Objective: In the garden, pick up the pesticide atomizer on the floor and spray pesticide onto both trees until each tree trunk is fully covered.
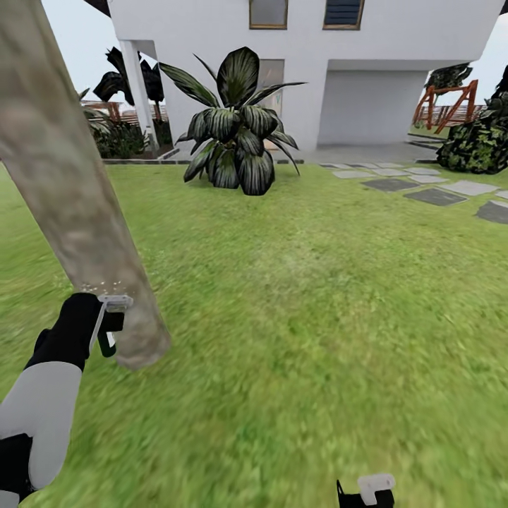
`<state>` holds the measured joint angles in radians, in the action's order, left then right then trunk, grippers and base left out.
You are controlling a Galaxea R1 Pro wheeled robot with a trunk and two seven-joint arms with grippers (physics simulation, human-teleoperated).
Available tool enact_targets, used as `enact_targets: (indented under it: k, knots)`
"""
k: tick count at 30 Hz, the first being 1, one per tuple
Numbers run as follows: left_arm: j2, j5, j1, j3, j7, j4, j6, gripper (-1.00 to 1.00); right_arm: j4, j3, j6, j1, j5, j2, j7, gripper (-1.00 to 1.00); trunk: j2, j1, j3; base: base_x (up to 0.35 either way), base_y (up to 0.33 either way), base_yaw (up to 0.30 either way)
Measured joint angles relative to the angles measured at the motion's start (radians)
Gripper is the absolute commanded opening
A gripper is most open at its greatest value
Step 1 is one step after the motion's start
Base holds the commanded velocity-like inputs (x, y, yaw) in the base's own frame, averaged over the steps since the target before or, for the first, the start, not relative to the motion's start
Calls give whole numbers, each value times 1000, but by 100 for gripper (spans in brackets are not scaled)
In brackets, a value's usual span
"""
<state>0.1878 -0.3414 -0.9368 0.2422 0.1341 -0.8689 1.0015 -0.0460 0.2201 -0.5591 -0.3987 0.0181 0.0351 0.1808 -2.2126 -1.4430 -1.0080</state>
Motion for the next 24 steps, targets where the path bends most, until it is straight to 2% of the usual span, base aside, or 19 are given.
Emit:
enact_targets:
  k: [7, 11, 24]
  knots:
    - [9, -1, -1, 7, 0, 0, 0, -100, 0, 0, 0, 0, 0, 0, 0, 100, 0, 0, 0, 8, -274, 277]
    - [10, 0, 0, 8, 0, 0, 1, -100, 0, 0, 0, 0, 0, 0, 0, 100, 0, 0, 0, 147, -251, 252]
    - [9, -1, 2, 7, -1, -1, 1, -100, 0, 0, 0, 0, 0, 2, 0, 100, 0, 0, 0, 195, -219, 15]
